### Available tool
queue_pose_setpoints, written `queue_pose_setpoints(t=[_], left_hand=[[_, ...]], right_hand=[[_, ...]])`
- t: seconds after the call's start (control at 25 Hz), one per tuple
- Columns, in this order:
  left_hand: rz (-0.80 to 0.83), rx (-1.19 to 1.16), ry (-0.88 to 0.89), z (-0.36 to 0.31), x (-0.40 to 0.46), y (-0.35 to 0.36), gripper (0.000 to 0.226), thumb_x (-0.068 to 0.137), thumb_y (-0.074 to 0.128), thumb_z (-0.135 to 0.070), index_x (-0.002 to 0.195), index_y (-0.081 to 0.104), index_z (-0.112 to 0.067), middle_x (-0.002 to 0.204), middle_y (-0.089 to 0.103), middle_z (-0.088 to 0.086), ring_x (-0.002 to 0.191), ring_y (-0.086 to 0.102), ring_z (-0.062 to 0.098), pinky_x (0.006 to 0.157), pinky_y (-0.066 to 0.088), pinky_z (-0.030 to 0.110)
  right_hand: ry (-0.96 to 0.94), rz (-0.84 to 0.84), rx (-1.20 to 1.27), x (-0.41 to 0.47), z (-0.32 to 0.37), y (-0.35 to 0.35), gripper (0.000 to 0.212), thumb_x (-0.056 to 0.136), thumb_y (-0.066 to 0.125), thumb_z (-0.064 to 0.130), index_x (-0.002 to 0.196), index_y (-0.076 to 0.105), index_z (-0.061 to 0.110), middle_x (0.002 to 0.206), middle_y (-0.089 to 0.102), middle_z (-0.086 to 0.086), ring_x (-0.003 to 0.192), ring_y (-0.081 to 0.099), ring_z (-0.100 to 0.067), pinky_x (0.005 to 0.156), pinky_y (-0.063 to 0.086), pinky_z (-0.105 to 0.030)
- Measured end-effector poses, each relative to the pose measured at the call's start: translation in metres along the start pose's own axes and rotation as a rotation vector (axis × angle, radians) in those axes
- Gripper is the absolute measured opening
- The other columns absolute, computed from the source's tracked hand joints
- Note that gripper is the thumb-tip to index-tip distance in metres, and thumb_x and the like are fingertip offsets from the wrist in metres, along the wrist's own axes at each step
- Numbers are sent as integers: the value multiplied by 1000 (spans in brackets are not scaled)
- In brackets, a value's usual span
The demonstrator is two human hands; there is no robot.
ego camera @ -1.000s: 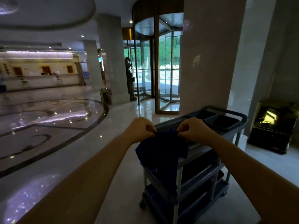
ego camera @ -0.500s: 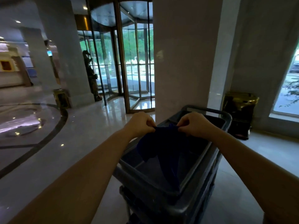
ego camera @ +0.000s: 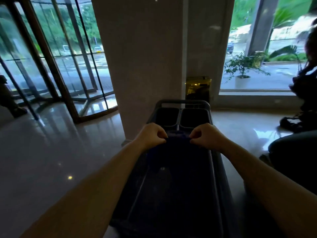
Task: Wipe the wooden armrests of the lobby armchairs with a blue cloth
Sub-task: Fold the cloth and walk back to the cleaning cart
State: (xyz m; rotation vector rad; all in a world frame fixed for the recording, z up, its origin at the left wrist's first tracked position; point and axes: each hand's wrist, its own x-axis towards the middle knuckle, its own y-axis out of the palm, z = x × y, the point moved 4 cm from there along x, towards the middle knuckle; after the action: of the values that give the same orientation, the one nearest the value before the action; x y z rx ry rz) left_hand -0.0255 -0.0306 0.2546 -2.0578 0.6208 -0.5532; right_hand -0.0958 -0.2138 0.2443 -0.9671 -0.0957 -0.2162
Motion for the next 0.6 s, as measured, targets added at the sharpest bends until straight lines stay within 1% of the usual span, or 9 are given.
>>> queue_pose_setpoints(t=[0.12,0.2,0.24,0.36,0.4,0.48,0.56,0.6], left_hand=[[86,-10,-1,27,20,32,15,75,67,-12,89,73,-12,90,73,7,75,61,9,74,48,22],[127,-33,-16,44,28,56,15,74,67,-11,88,74,-11,90,73,8,77,62,10,78,50,25],[154,-46,-33,52,30,68,14,74,67,-11,87,73,-11,91,73,8,77,61,9,78,50,24],[240,-59,-91,82,35,108,14,74,67,-11,87,73,-12,90,72,5,76,59,6,74,46,20],[274,-60,-107,92,37,122,14,75,67,-11,87,73,-12,90,72,4,76,59,6,74,46,19],[322,-76,-143,109,40,148,13,75,67,-12,87,73,-14,90,71,3,78,60,6,75,47,20],[356,-98,-178,123,39,170,13,75,68,-12,87,72,-15,88,71,1,78,61,6,75,49,21],[369,-109,-195,130,38,180,12,75,69,-12,86,72,-15,86,70,0,77,62,5,75,50,20]], right_hand=[[99,11,18,8,-27,30,6,71,70,12,75,73,16,56,59,11,49,51,6,45,35,3],[164,46,27,12,-47,53,6,71,70,12,76,73,14,57,60,7,45,51,4,43,36,1],[190,65,30,13,-56,66,7,71,71,11,77,73,13,60,61,5,46,51,4,45,38,-1],[258,131,45,13,-81,104,8,71,70,12,78,73,14,67,62,5,51,51,2,58,44,-13],[285,154,49,14,-91,117,8,71,70,13,78,73,14,66,62,7,52,51,3,59,43,-13],[327,197,52,14,-108,141,8,71,70,13,78,73,14,63,59,10,53,50,4,53,40,-9],[373,239,72,12,-122,161,6,72,70,11,78,72,11,60,56,12,53,51,2,43,39,-6],[395,257,80,11,-128,169,5,73,70,11,77,72,11,61,57,11,54,52,0,42,40,-6]])
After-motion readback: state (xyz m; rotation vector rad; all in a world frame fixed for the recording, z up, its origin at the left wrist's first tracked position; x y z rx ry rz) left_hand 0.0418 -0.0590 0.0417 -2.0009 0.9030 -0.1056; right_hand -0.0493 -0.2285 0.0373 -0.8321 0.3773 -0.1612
